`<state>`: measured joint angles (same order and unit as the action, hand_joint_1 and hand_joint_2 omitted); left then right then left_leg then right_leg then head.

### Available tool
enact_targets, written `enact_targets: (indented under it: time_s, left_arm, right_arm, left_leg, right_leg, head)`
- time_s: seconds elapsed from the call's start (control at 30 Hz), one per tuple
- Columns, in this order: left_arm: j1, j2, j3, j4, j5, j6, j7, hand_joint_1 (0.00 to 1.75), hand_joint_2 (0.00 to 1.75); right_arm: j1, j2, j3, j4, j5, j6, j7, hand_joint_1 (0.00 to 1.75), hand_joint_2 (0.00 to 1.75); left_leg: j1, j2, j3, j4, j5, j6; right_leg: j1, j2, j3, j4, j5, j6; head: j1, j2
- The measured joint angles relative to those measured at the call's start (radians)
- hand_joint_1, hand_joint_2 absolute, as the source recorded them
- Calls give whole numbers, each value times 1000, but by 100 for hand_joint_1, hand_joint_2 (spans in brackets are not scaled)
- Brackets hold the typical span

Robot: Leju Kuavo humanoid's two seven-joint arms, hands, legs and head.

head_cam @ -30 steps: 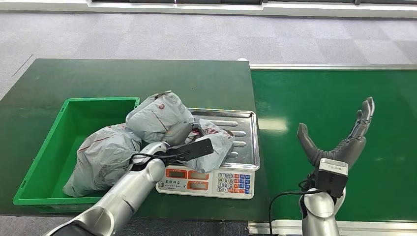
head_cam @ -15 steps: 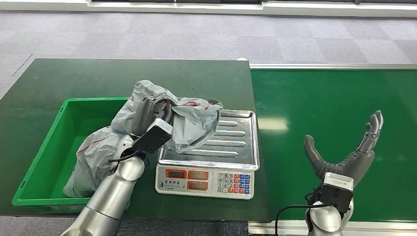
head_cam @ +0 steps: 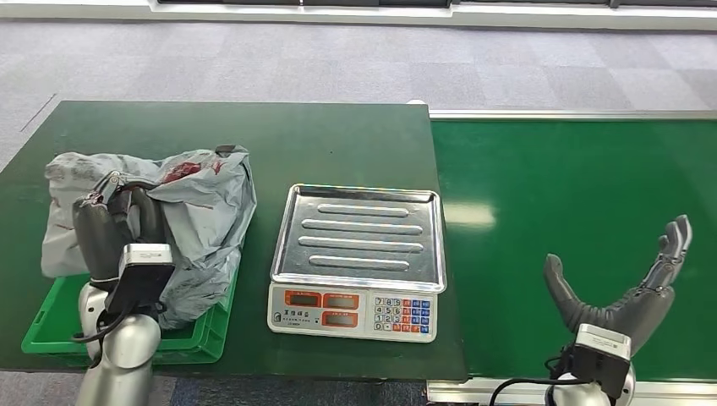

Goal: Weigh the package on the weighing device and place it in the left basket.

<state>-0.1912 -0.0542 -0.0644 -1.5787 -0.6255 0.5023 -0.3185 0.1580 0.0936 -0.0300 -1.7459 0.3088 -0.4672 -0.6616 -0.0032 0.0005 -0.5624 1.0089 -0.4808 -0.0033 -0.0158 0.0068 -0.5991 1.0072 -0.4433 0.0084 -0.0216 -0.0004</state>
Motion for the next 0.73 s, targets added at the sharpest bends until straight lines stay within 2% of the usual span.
enact_targets:
  time_s: [0.07, 0.2, 0.4, 0.57, 0.73]
  left_arm:
    - [34, 0, 31, -7, -62, 4, 43, 0, 175]
    - [71, 0, 68, -3, -130, -21, 109, 0, 175]
    - [82, 0, 92, 17, -137, -41, 128, 0, 175]
    - [85, 0, 100, 26, -122, -36, 120, 0, 175]
    - [95, -3, 107, 11, -28, 50, 11, 0, 175]
  right_arm:
    - [5, 3, -4, -3, 3, 4, 1, 0, 175]
    - [11, 7, -8, -6, 8, 8, 5, 0, 175]
    - [16, 9, -18, -11, 8, 13, 13, 0, 175]
    - [16, 10, -20, -11, 8, 14, 18, 0, 175]
    - [15, 11, -20, -11, 10, 16, 23, 0, 175]
  left_leg:
    - [0, 0, 0, 0, 0, 0]
    - [0, 0, 0, 0, 0, 0]
    - [0, 0, 0, 0, 0, 0]
    - [0, 0, 0, 0, 0, 0]
    - [0, 0, 0, 0, 0, 0]
  right_leg:
    - [0, 0, 0, 0, 0, 0]
    - [0, 0, 0, 0, 0, 0]
    - [0, 0, 0, 0, 0, 0]
    - [0, 0, 0, 0, 0, 0]
    - [0, 0, 0, 0, 0, 0]
  head:
    - [0, 0]
    - [0, 0]
    - [0, 0]
    - [0, 0]
    - [0, 0]
